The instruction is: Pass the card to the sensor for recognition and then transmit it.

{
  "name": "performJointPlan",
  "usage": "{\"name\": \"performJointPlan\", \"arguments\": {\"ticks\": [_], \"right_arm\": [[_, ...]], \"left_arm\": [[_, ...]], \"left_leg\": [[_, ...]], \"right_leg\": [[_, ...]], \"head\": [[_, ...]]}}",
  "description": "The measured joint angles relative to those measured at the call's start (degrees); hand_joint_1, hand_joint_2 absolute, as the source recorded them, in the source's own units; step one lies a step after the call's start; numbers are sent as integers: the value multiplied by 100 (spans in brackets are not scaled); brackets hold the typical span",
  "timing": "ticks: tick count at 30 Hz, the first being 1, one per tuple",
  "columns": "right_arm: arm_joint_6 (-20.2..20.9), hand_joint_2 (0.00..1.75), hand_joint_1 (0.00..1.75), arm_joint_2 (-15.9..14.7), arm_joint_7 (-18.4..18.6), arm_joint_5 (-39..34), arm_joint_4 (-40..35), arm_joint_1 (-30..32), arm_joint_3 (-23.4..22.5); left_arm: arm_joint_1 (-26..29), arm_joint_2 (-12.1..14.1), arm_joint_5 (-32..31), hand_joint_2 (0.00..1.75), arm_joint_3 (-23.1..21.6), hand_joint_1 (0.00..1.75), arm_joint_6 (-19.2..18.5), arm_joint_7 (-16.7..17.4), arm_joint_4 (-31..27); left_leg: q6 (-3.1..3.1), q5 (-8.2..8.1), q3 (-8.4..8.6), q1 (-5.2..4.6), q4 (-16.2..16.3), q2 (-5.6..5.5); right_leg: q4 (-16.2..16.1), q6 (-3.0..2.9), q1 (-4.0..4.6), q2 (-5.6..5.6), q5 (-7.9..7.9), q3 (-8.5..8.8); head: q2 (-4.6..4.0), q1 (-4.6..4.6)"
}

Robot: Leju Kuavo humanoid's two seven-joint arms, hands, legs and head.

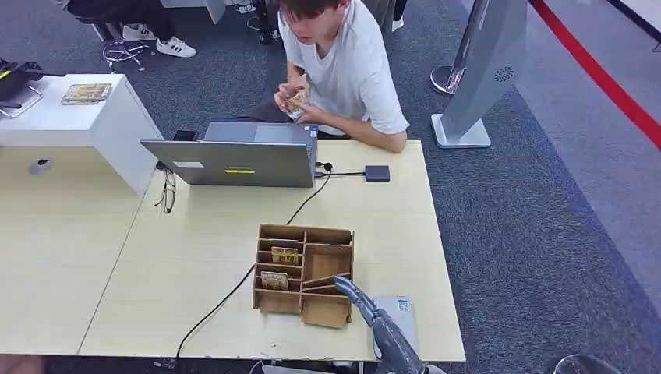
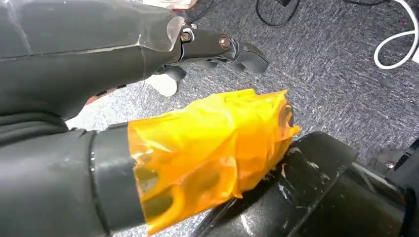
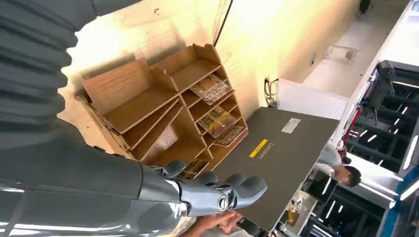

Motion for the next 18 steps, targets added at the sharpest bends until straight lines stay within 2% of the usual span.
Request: {"name": "performJointPlan", "arguments": {"ticks": [6, 11, 14, 18], "right_arm": [[-7, 175, 0, 0, 9, 11, 9, -3, 0], [-24, 175, 0, 48, 116, 315, 48, -113, 0], [-24, 175, 0, 127, 173, 619, 79, -208, 0], [-70, 175, 0, 321, 304, 1459, 90, -322, -74]], "left_arm": [[0, 0, 0, 0, 0, 0, 0, 0, 0], [-4, 0, 0, 0, -7, 0, -22, 17, 0], [-9, 0, -13, 0, -11, 0, -57, 52, 0], [-23, 9, -15, 0, -39, 0, -105, 102, -2]], "left_leg": [[0, 0, 0, 0, 0, 0], [0, 0, 1, 0, 0, 1], [0, 1, 1, 0, 0, 1], [-1, 1, 2, 1, 0, 1]], "right_leg": [[0, 0, 0, 0, 0, 0], [0, 0, 0, 1, 0, 0], [1, 0, 0, 0, 1, 0], [1, -1, 1, 1, 1, 0]], "head": [[0, 0], [0, -2], [0, 0], [0, 0]]}}
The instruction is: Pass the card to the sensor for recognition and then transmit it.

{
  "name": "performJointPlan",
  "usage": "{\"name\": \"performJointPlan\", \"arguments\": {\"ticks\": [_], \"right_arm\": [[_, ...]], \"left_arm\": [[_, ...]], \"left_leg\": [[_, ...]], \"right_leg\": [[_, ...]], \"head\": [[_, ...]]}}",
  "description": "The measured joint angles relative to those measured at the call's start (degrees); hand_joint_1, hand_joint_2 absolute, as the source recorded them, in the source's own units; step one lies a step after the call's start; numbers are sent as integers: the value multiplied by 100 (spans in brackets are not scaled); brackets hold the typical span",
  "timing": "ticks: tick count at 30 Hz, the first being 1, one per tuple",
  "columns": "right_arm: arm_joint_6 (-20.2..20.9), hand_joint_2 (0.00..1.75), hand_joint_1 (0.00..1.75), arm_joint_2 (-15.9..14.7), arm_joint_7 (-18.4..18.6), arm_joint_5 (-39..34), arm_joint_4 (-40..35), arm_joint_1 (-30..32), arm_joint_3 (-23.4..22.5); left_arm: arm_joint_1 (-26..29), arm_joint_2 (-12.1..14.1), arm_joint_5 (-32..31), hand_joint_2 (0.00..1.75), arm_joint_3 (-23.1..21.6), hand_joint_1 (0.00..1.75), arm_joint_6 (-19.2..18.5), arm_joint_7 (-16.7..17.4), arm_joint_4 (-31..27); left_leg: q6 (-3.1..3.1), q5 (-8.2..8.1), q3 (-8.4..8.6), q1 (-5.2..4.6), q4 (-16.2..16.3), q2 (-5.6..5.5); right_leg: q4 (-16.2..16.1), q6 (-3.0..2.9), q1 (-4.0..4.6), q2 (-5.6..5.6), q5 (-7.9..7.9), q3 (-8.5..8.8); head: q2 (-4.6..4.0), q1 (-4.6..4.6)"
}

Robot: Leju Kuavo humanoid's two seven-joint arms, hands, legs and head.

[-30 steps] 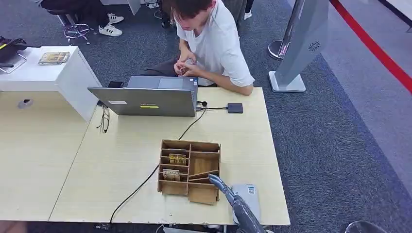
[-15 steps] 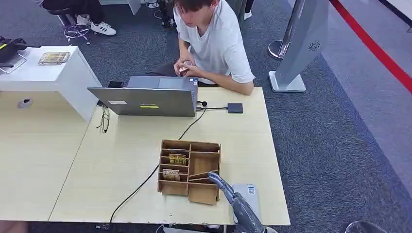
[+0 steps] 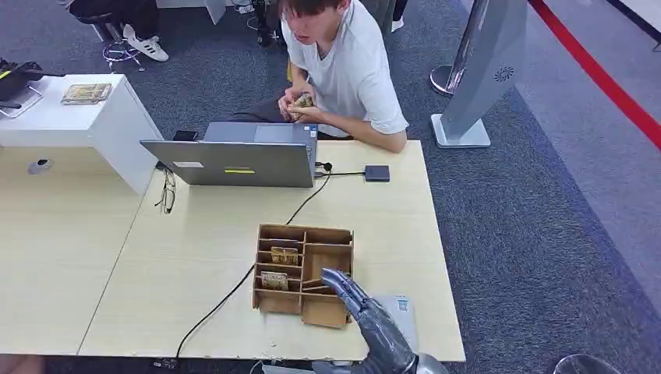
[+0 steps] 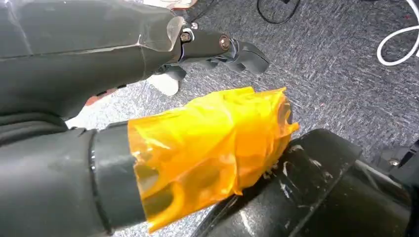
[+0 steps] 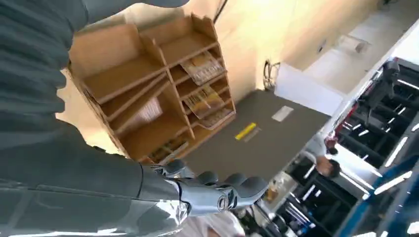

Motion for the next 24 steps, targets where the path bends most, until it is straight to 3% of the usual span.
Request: {"name": "performJointPlan", "arguments": {"ticks": [5, 10, 15, 24], "right_arm": [[-162, 175, 0, 195, 230, 907, -15, -173, -116], [-418, 175, 0, 413, 788, 2105, -160, -333, -151], [-507, 175, 0, 437, 1320, 3194, -175, -597, -147], [-509, 175, 0, 437, 1841, 3811, -151, -924, -162]], "left_arm": [[-13, 13, -22, 0, -79, 0, -61, 66, -11], [-29, 66, -55, 0, -164, 0, -173, 62, -55], [-76, 94, -107, 0, -251, 0, -256, 81, -90], [-123, 127, -157, 0, -354, 0, -313, 142, -142]], "left_leg": [[-3, 2, 0, 0, 0, 0], [-3, 2, 0, 0, 0, 0], [-2, 5, -1, 0, 0, 0], [-2, 5, 0, 0, 1, 0]], "right_leg": [[0, 0, 0, 1, 0, 0], [0, 0, 0, 1, 1, 0], [1, 0, 0, 1, 2, 0], [0, 1, 0, 1, 3, 0]], "head": [[0, 0], [0, -2], [0, 0], [0, 0]]}}
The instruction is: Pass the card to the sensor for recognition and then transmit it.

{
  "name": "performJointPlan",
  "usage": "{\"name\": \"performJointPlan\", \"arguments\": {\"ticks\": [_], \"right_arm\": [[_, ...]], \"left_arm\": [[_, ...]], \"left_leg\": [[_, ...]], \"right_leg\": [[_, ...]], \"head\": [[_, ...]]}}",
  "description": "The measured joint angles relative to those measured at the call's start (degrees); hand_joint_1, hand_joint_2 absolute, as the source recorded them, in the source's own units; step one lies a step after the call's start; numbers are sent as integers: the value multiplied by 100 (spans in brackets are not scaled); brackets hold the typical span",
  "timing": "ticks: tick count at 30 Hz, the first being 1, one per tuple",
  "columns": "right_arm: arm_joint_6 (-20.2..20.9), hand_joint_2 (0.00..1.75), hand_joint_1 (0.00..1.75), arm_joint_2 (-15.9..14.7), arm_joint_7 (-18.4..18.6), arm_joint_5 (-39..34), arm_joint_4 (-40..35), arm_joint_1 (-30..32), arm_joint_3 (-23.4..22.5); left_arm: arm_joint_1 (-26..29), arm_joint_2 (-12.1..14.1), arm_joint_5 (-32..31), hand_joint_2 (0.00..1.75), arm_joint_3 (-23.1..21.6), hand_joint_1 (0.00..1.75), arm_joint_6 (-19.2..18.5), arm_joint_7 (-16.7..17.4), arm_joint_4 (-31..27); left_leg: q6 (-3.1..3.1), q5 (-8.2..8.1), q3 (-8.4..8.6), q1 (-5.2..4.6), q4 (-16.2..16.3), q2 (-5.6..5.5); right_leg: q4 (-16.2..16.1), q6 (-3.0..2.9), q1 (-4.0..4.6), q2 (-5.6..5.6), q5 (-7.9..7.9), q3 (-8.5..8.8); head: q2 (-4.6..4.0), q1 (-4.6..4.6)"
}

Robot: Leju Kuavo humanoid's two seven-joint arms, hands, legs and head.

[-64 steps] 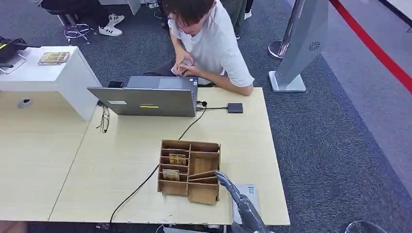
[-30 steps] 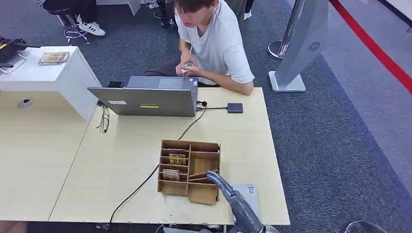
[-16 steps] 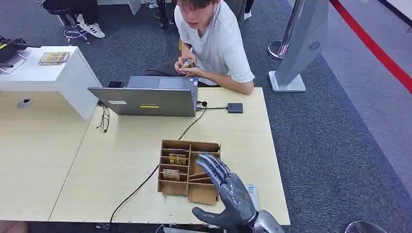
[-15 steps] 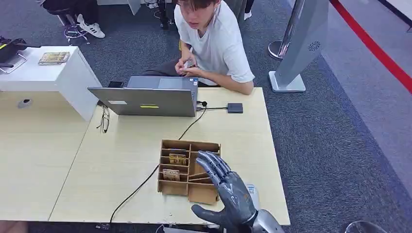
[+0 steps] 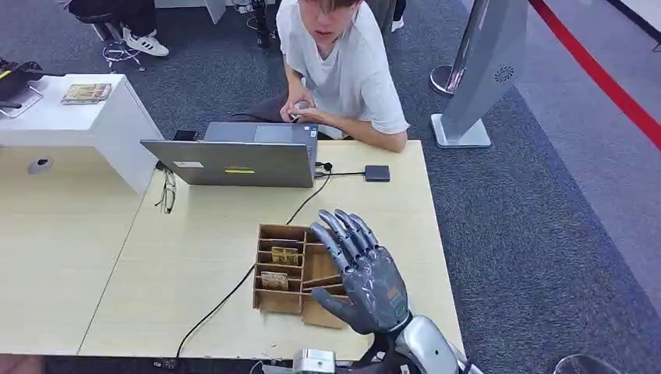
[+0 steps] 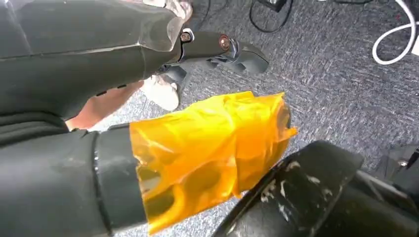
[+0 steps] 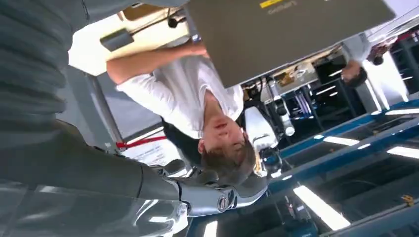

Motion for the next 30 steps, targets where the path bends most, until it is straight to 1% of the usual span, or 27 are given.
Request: {"name": "performJointPlan", "arguments": {"ticks": [4, 8, 13, 25, 30], "right_arm": [[37, 175, 0, 0, 142, 136, 57, -64, -15], [173, 175, 0, 0, 299, 306, 243, -209, -57], [271, 175, 0, 15, 420, 321, 470, -325, -109], [293, 175, 0, 90, 479, 393, 734, -452, -160], [380, 175, 0, 153, 538, 393, 877, -546, -245]], "left_arm": [[-16, 0, -18, 0, -11, 0, -42, 9, -7], [-48, 4, -59, 0, -52, 0, -101, 48, -35], [-67, 4, -81, 0, -90, 0, -118, 66, -57], [-77, 7, -105, 0, -146, 0, -149, 83, -92], [-80, 13, -120, 0, -160, 0, -164, 101, -118]], "left_leg": [[0, 0, 0, 0, 0, 0], [0, 0, 0, 0, 0, 0], [0, 1, 0, 0, 0, 0], [0, 1, -1, 0, 0, 0], [-1, 1, 0, 0, 0, 0]], "right_leg": [[0, 0, 0, 0, 0, 0], [0, 0, 0, 0, 0, 0], [0, 0, 0, 1, 2, 0], [1, -1, 0, 1, 2, 0], [1, 0, 0, 0, 2, 0]], "head": [[0, 0], [0, 0], [0, 0], [0, 0], [0, 0]]}}
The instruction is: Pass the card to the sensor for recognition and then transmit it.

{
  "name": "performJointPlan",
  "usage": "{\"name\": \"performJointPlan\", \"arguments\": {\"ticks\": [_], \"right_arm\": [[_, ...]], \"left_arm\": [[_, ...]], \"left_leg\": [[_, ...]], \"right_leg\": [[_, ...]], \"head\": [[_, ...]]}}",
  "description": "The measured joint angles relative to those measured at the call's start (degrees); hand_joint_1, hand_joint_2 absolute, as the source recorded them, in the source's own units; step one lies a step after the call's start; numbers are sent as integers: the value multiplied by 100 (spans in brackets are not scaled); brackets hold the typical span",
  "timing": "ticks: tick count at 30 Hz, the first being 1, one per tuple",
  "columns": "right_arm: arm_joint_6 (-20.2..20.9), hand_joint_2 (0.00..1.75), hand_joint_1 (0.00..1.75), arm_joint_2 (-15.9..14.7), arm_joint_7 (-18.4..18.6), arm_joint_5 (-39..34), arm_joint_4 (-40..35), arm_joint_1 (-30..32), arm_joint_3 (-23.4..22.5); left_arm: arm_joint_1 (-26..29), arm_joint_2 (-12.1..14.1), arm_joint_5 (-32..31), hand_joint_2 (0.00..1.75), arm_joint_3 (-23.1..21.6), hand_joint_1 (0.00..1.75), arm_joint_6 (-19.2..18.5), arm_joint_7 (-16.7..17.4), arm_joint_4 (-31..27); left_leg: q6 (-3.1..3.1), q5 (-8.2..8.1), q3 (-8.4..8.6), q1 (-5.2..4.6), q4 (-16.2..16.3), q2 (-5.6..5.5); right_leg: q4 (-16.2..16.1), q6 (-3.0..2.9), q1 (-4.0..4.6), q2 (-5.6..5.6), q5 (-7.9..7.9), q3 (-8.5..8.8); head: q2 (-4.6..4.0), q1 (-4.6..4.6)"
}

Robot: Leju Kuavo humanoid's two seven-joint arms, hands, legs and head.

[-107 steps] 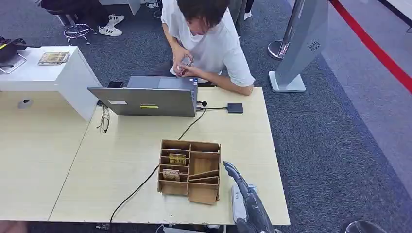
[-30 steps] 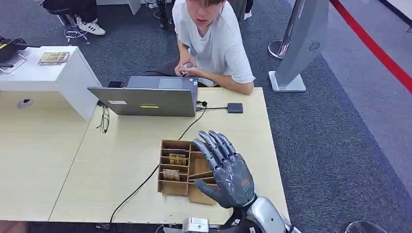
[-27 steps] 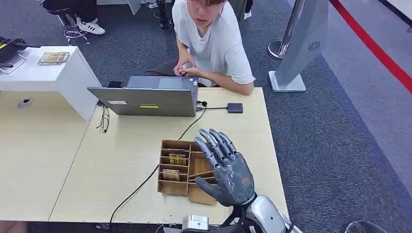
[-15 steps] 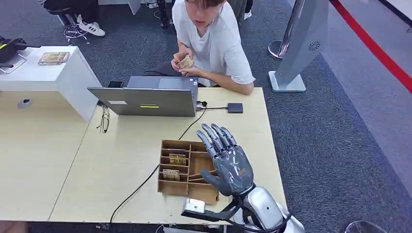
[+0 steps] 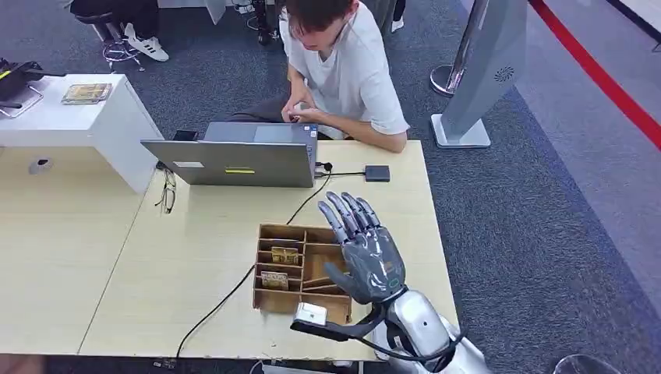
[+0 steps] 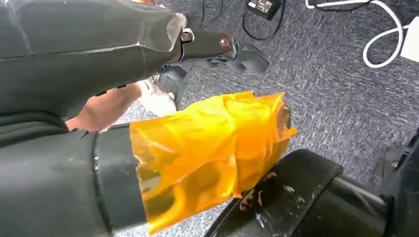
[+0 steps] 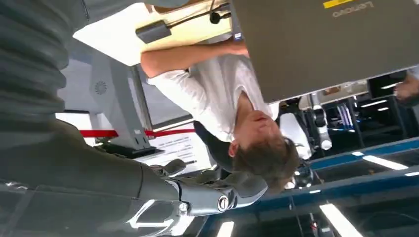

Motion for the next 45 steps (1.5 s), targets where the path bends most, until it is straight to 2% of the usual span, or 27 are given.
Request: {"name": "performJointPlan", "arguments": {"ticks": [23, 35, 45], "right_arm": [[164, 175, 0, 179, 59, -19, 454, -116, -140], [564, 175, 0, 199, 249, -101, 756, -164, -190], [673, 175, 0, 271, 297, -122, 1075, -207, -299]], "left_arm": [[-55, 2, -17, 0, -33, 0, -33, 13, -24], [-66, 2, -28, 0, -37, 0, -55, 46, -33], [-73, 2, -46, 0, -52, 0, -72, 66, -52]], "left_leg": [[0, 0, -1, 0, 0, 0], [0, 0, -1, 0, 0, -1], [0, 0, -1, 0, 0, 0]], "right_leg": [[0, 0, 0, 0, 0, 0], [1, 0, 0, 0, 0, 0], [1, 0, 0, 0, 0, 0]], "head": [[0, 0], [0, 0], [0, 0]]}}
